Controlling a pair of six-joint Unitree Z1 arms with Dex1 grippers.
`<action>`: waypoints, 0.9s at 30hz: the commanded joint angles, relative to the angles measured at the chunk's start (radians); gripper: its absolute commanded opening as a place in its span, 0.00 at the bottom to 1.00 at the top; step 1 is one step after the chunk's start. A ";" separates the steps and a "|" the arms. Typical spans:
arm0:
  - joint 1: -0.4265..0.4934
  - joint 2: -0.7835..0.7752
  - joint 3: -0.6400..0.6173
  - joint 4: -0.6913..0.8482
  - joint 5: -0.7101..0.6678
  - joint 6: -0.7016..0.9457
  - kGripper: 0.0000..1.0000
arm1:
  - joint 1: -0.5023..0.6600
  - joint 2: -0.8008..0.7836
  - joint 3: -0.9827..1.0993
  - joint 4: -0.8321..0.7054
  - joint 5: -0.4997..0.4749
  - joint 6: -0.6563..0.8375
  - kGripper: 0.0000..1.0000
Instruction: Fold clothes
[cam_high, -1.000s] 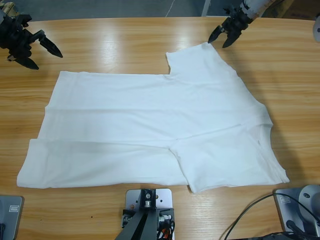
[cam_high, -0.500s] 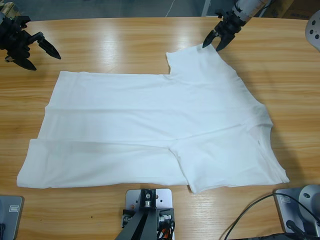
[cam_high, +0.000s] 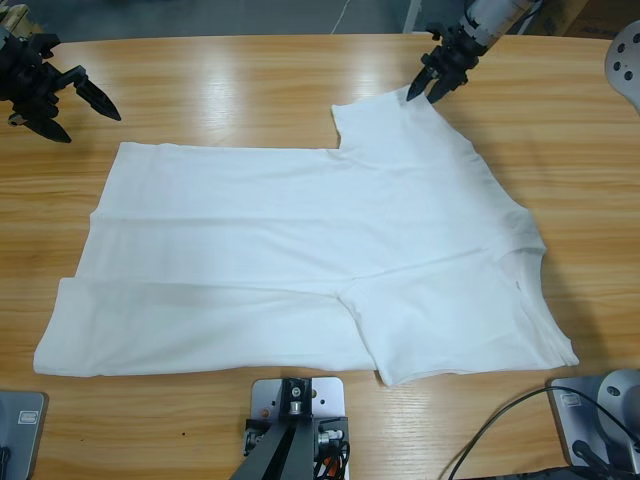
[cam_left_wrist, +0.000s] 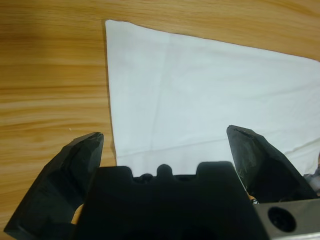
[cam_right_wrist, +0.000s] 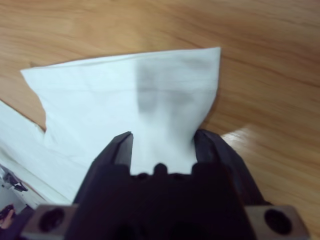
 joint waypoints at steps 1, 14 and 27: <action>0.008 0.034 0.024 0.013 0.012 -0.007 0.97 | 0.026 0.117 -0.137 0.015 -0.055 -0.008 0.14; 0.008 0.020 0.026 0.013 0.038 0.014 1.00 | 0.039 0.114 -0.174 0.046 -0.092 -0.023 0.00; 0.093 0.197 0.026 -0.141 -0.076 0.168 0.98 | 0.049 0.088 -0.154 0.067 -0.075 -0.029 0.00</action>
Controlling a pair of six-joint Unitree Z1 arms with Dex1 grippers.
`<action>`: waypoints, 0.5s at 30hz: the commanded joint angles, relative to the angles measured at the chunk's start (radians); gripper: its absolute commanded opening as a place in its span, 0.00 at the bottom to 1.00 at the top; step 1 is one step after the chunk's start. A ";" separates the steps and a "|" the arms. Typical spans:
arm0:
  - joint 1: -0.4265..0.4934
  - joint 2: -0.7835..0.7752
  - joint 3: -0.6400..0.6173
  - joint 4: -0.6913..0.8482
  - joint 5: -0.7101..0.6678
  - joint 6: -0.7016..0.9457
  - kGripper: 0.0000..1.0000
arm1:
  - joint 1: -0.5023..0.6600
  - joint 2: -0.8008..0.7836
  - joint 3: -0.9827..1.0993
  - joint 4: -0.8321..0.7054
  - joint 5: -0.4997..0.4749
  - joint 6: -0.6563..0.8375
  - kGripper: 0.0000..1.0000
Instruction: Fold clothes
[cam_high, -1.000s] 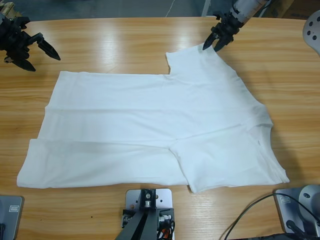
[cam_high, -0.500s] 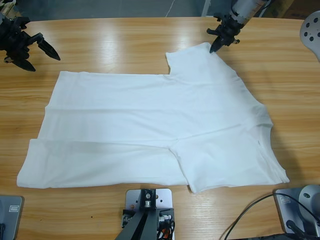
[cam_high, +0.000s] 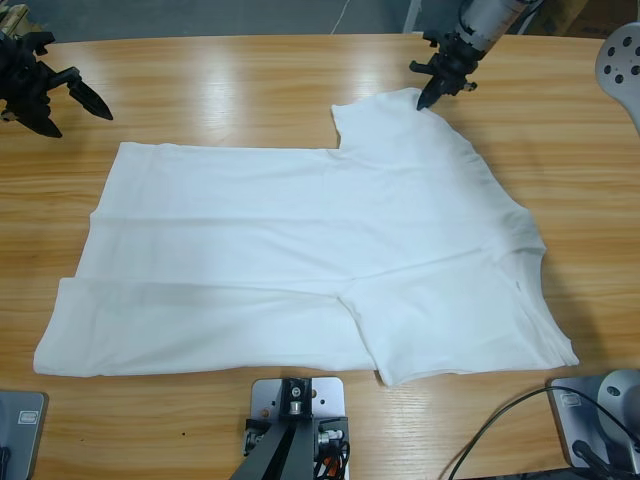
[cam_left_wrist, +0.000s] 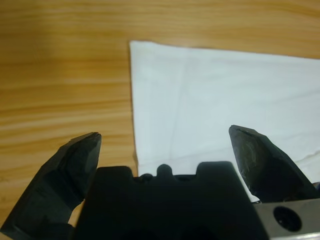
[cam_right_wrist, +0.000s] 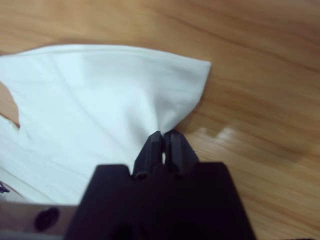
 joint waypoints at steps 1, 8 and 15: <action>0.068 0.192 0.024 -0.122 -0.124 0.077 0.98 | 0.022 0.076 -0.133 0.025 -0.001 -0.014 0.00; 0.089 0.252 0.014 -0.156 -0.170 0.093 0.93 | 0.022 0.081 -0.135 0.028 -0.013 -0.016 0.00; 0.042 0.275 0.016 -0.163 -0.147 0.079 0.92 | 0.022 0.080 -0.137 0.035 -0.024 -0.016 0.00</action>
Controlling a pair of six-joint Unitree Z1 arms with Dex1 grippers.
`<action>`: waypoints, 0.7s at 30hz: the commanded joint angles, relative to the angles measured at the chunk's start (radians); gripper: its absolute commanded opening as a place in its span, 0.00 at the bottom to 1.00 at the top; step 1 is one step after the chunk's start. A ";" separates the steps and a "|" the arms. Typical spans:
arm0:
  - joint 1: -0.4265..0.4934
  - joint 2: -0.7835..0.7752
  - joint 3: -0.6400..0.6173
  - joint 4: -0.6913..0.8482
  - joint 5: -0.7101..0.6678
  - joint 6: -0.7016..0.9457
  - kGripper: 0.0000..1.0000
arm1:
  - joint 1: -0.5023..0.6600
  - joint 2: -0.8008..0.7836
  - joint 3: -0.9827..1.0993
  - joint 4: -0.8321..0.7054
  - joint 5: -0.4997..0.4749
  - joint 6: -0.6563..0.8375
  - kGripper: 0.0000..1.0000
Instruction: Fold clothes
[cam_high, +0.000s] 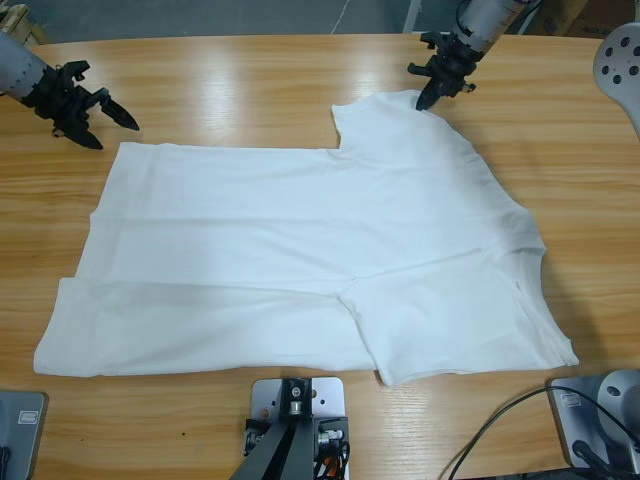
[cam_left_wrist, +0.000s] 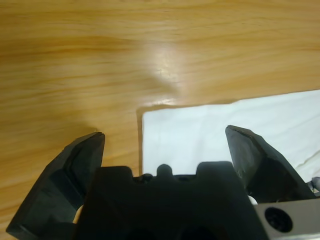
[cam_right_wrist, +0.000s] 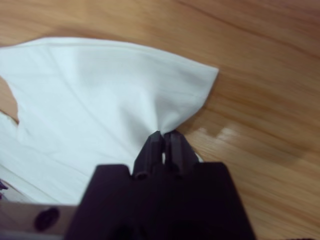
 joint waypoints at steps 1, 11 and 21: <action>-0.045 0.087 0.011 -0.016 0.007 -0.008 0.91 | 0.014 0.081 -0.138 0.026 -0.019 -0.011 0.00; -0.090 0.092 0.008 -0.012 0.012 -0.019 0.81 | 0.014 0.088 -0.147 0.026 -0.022 -0.011 0.00; -0.088 0.096 0.028 0.002 0.063 -0.050 0.35 | 0.012 0.088 -0.153 0.031 -0.025 -0.011 0.00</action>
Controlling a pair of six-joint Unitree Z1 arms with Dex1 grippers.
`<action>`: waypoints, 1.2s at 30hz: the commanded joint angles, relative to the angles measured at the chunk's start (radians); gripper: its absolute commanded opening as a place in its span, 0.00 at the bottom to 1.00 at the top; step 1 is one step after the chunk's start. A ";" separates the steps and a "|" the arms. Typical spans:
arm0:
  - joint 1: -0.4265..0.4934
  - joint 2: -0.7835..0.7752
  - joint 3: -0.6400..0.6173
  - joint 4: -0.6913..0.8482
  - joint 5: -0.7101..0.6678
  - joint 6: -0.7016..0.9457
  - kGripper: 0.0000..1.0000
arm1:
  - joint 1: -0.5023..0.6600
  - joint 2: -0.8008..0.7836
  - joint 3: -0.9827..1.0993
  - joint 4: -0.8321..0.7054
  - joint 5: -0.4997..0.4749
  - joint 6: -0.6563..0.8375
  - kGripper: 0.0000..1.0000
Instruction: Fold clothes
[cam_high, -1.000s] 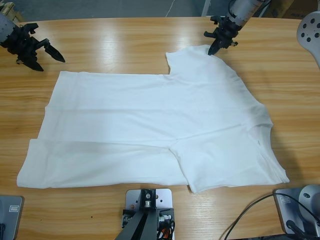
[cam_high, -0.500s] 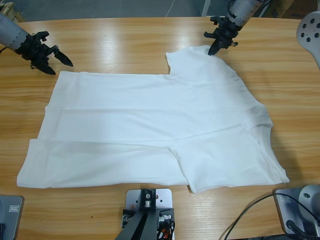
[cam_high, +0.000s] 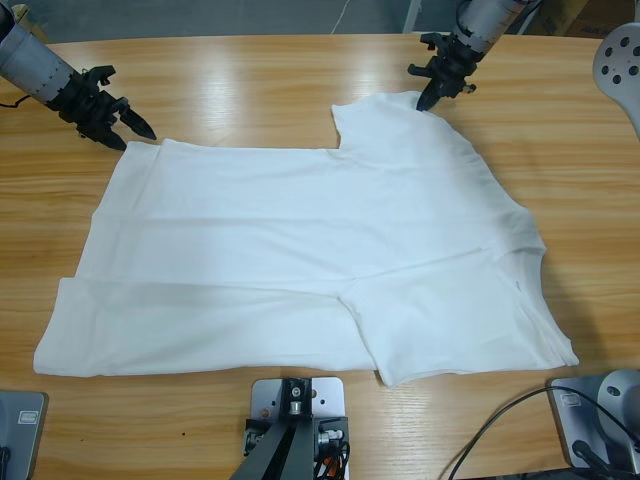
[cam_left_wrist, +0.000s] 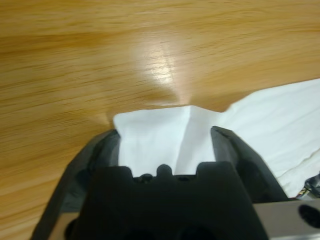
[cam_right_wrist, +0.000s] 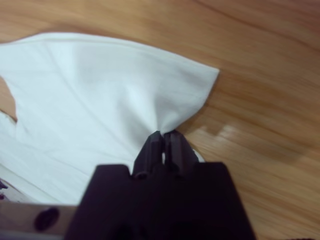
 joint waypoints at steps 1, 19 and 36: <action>-0.010 0.081 0.033 0.010 0.067 -0.040 0.30 | 0.012 0.088 -0.154 0.024 -0.023 -0.011 0.00; -0.015 0.080 0.028 0.007 0.131 0.073 0.00 | 0.010 0.084 -0.161 0.031 -0.026 -0.017 0.00; -0.018 -0.079 0.032 0.069 0.111 0.046 0.00 | 0.035 -0.109 -0.072 0.084 0.034 -0.019 0.00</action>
